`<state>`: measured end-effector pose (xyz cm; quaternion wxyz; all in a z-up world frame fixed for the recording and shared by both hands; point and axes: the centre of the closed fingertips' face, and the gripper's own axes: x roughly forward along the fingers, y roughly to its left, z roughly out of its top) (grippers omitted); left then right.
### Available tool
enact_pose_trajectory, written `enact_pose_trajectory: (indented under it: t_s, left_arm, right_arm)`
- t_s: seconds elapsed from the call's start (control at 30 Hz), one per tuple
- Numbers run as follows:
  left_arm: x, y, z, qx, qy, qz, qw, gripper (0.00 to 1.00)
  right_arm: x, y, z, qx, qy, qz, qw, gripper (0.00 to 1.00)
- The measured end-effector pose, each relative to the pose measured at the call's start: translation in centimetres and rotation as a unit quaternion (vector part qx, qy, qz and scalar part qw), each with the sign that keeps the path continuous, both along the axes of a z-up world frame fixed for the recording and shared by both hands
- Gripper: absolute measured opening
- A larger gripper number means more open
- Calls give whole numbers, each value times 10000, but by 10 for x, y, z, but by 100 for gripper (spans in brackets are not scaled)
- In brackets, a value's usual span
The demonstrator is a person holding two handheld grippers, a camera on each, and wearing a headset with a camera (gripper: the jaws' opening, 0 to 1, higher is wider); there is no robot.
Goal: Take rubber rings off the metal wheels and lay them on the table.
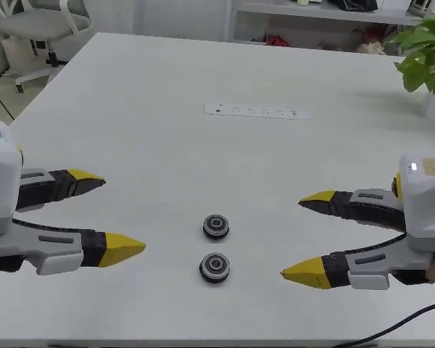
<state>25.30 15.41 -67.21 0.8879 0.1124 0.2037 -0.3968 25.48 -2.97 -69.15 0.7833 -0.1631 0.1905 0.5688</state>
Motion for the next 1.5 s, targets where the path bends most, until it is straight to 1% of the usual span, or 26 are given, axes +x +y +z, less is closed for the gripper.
enact_pose_trajectory:
  t_s: [0.17,0.33,0.47,0.7,0.97,1.07,1.17,1.33,1.5]
  left_arm:
    - [5,-5,0,29,-22,-111,9999,69]
    - [10,-10,-3,38,7,-191,9998,68]
    - [14,-16,-6,37,20,-287,9996,68]
    - [21,-21,-11,50,44,-402,9992,66]
    - [29,-31,-22,27,110,-573,9983,65]
    - [31,-35,-25,14,127,-638,9979,64]
    - [33,-38,-27,42,94,-699,9975,62]
    - [37,-47,-34,47,150,-840,9963,62]
    - [39,-54,-40,82,173,-937,9954,61]
  right_arm:
    - [4,4,4,102,-9,56,9999,65]
    - [7,9,2,77,-24,147,9999,64]
    - [11,14,-2,55,7,222,9997,63]
    - [17,25,-10,53,57,391,9992,62]
    - [20,35,-22,-7,133,609,9981,59]
    - [22,37,-26,-18,161,664,9977,59]
    - [23,39,-29,-22,194,713,9973,58]
    - [25,41,-35,-64,203,793,9966,55]
    - [26,43,-43,-102,270,852,9959,54]
